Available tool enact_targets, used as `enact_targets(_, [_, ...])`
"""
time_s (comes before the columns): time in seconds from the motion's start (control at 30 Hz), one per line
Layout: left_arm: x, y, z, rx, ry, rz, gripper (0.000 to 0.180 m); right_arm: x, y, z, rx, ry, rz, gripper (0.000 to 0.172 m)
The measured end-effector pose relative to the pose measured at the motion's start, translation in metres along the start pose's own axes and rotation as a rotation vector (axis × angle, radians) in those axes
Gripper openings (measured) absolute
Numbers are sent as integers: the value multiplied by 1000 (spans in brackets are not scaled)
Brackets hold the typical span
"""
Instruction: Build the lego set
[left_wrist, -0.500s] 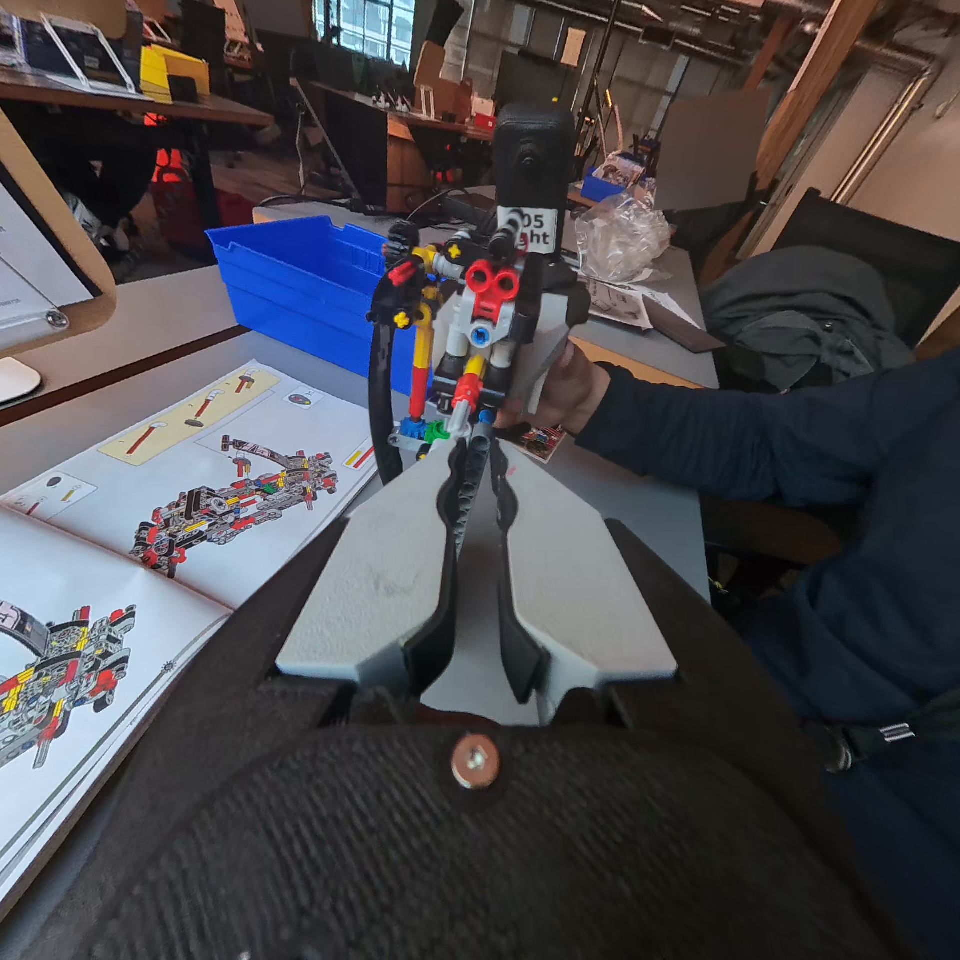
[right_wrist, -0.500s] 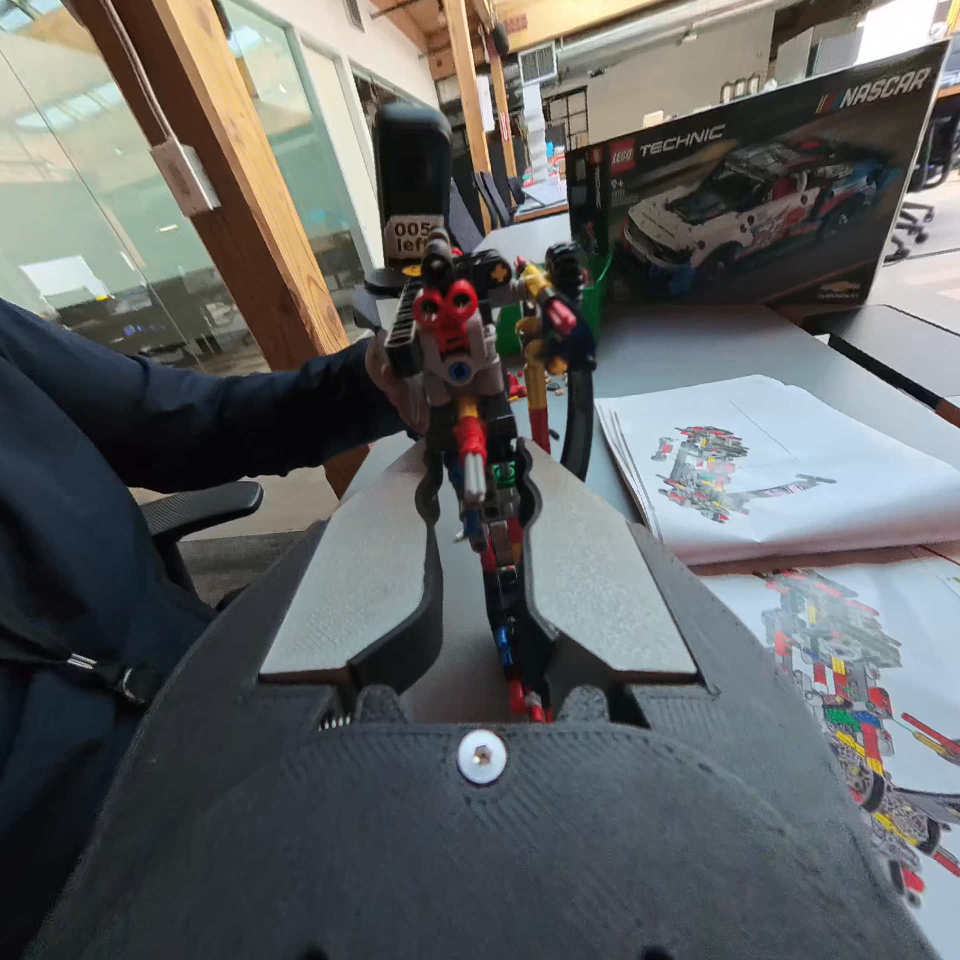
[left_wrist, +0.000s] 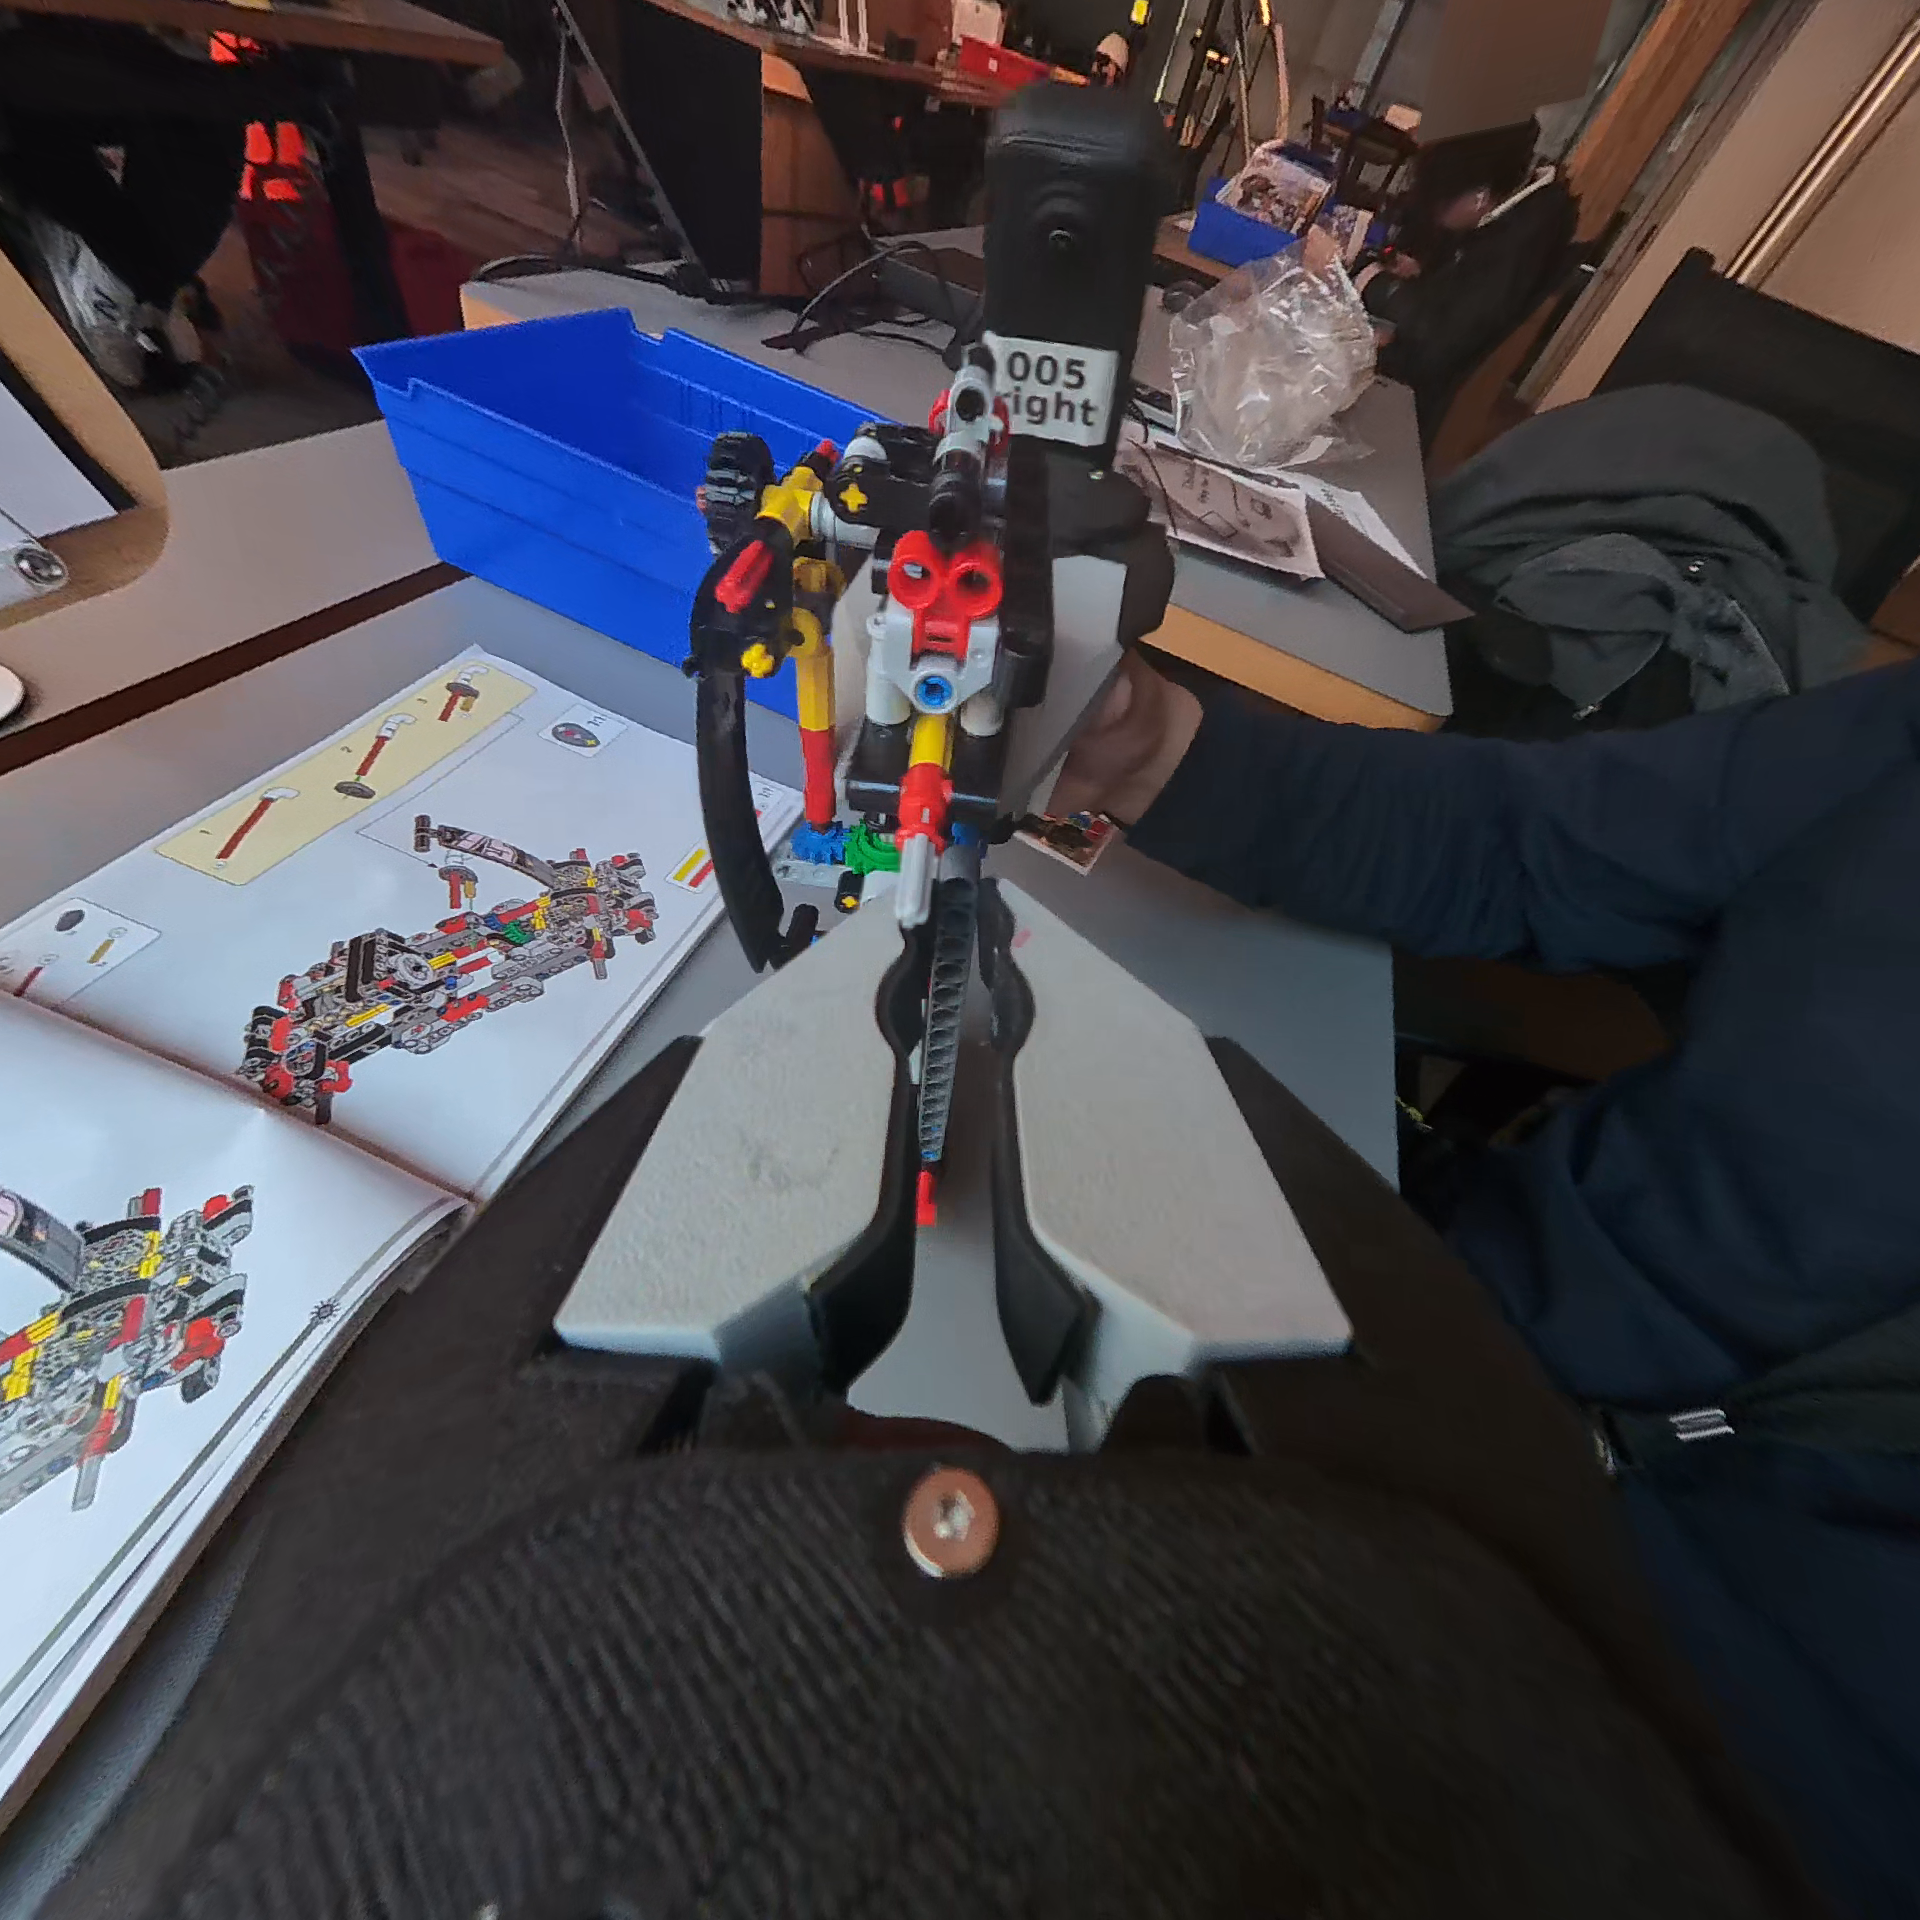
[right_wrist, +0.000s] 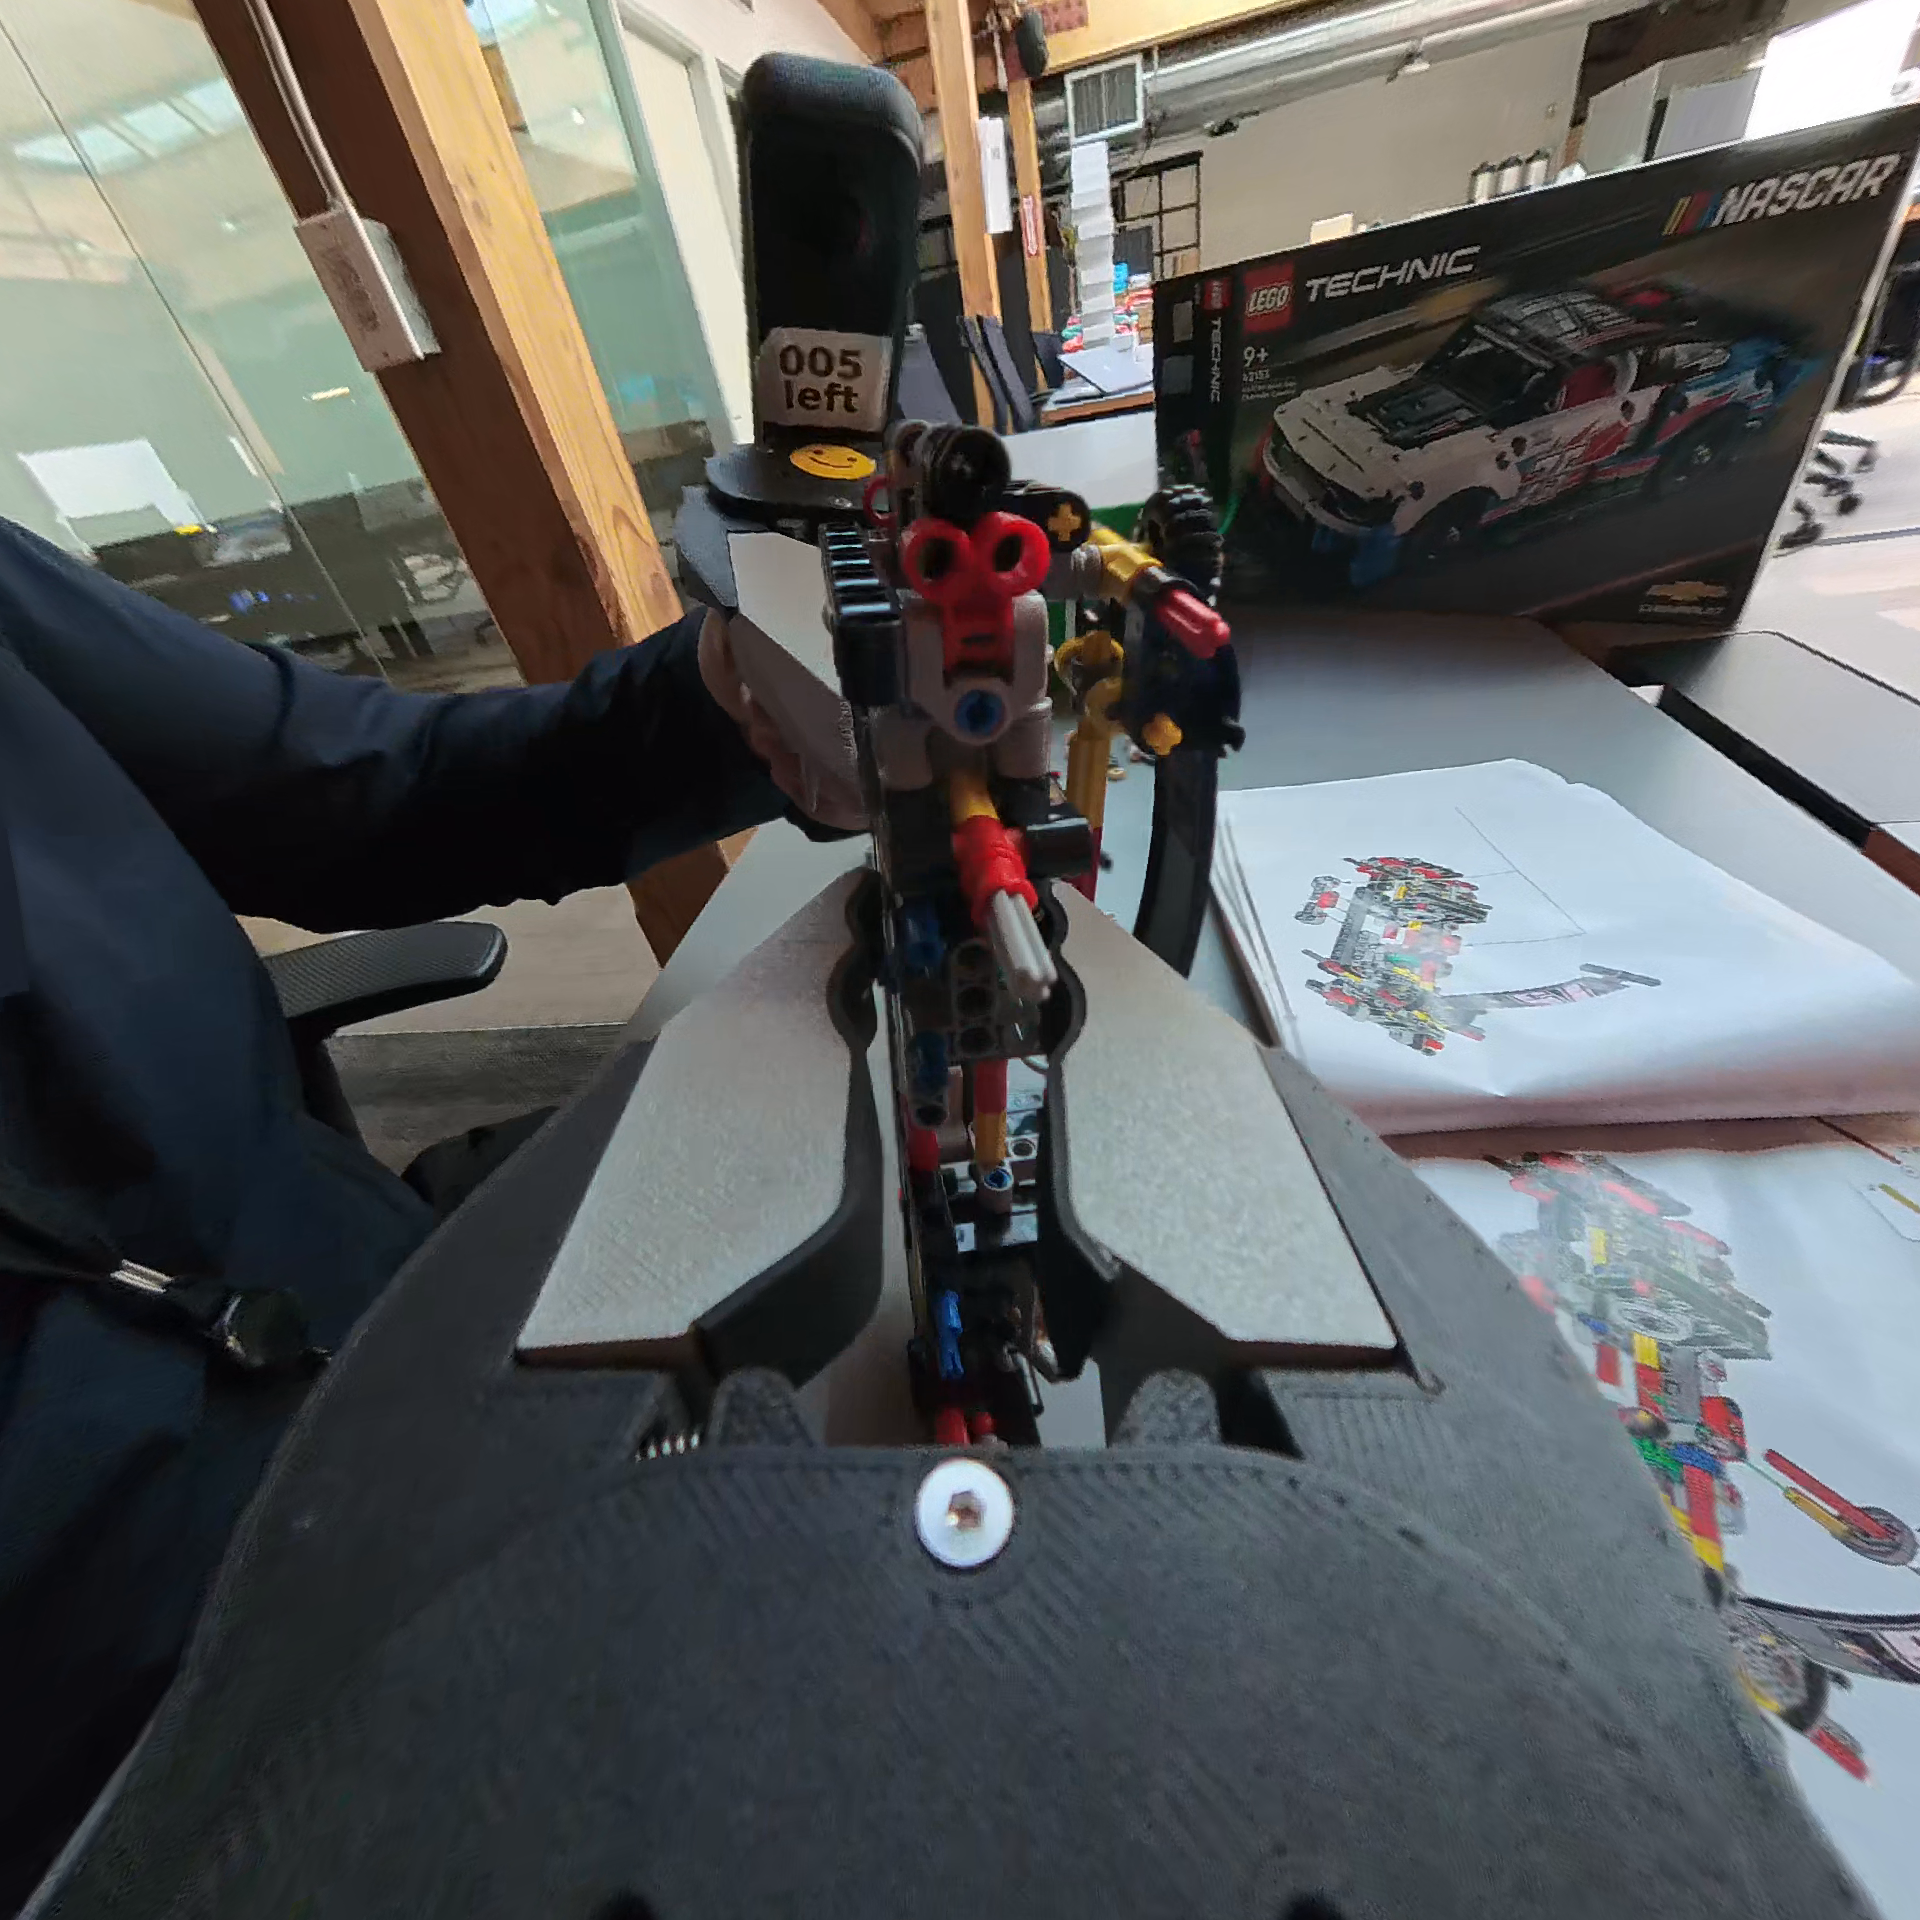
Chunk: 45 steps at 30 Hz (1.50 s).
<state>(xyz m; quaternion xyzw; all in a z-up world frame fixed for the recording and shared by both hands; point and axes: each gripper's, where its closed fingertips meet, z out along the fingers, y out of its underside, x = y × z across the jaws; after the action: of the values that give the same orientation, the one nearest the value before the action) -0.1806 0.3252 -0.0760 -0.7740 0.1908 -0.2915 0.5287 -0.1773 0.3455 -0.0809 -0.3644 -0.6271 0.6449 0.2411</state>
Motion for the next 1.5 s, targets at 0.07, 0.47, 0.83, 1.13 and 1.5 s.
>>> enact_targets(0.07, [3, 1, 1, -2, 11, 4, 5, -2, 0, 0, 5, -22, 20, 26])
enact_targets(0.47, [0, 1, 1, 6, 34, -81, 5, -1, 3, 0, -99, 33, -66, 24])
enact_targets(0.83, [5, 2, 6, -77, 7, -19, 6, -4, 6, -4, -135, -11, -48, 25])
enact_targets(1.13, [3, -3, 3, 54, -42, -28, 6, -3, 5, -5, -102, -25, -7, 24])
enact_targets(1.5, [9, -4, 2, 181, 51, -119, 6, -6, 6, -6, -148, -43, -22, 24])
